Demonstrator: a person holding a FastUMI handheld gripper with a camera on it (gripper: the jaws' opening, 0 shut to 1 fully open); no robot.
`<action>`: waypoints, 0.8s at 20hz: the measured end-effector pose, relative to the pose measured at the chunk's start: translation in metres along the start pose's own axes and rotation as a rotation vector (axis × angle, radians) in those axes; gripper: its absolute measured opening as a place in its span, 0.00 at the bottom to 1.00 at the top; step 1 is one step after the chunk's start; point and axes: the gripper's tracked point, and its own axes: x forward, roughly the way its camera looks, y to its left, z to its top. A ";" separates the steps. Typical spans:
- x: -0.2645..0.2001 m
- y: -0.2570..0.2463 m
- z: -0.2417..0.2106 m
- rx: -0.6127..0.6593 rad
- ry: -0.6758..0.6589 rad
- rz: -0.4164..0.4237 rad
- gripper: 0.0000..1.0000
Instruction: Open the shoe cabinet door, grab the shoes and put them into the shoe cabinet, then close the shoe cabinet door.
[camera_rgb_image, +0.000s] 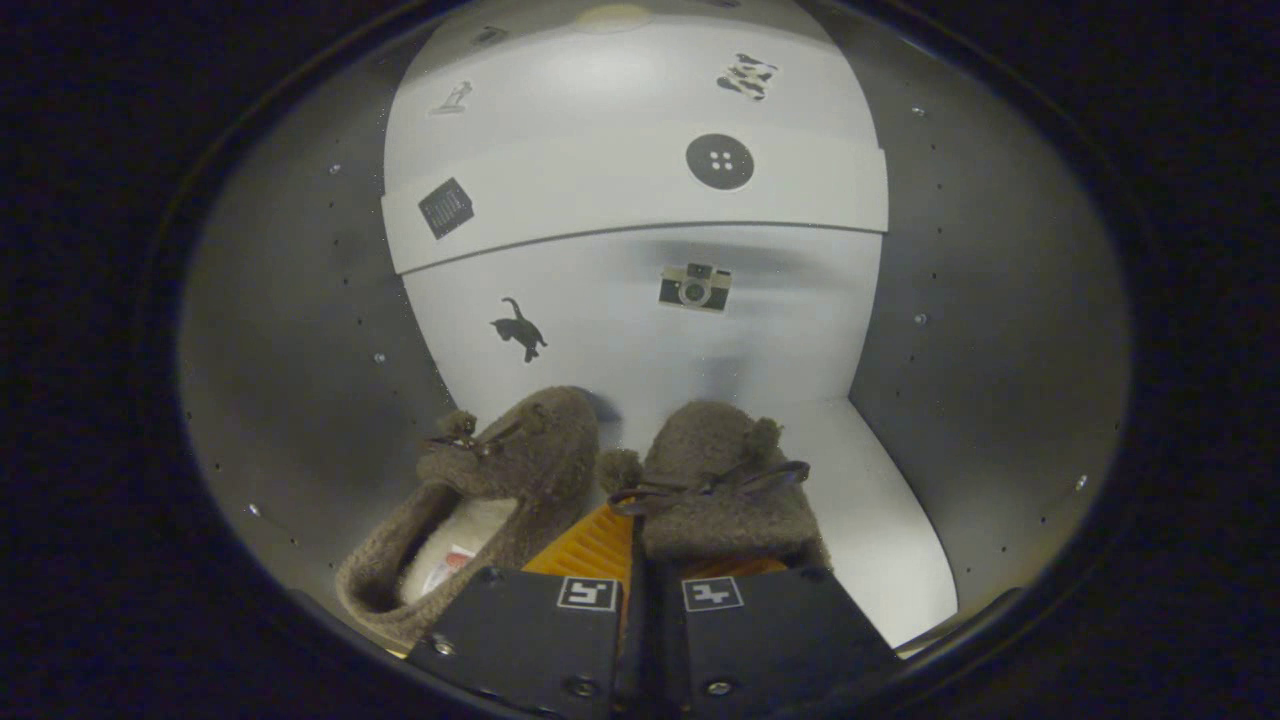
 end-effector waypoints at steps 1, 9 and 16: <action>0.000 -0.002 0.002 0.001 0.002 -0.013 0.14; -0.043 0.001 0.001 -0.039 -0.067 -0.021 0.52; -0.137 0.009 -0.005 -0.076 -0.212 -0.044 0.77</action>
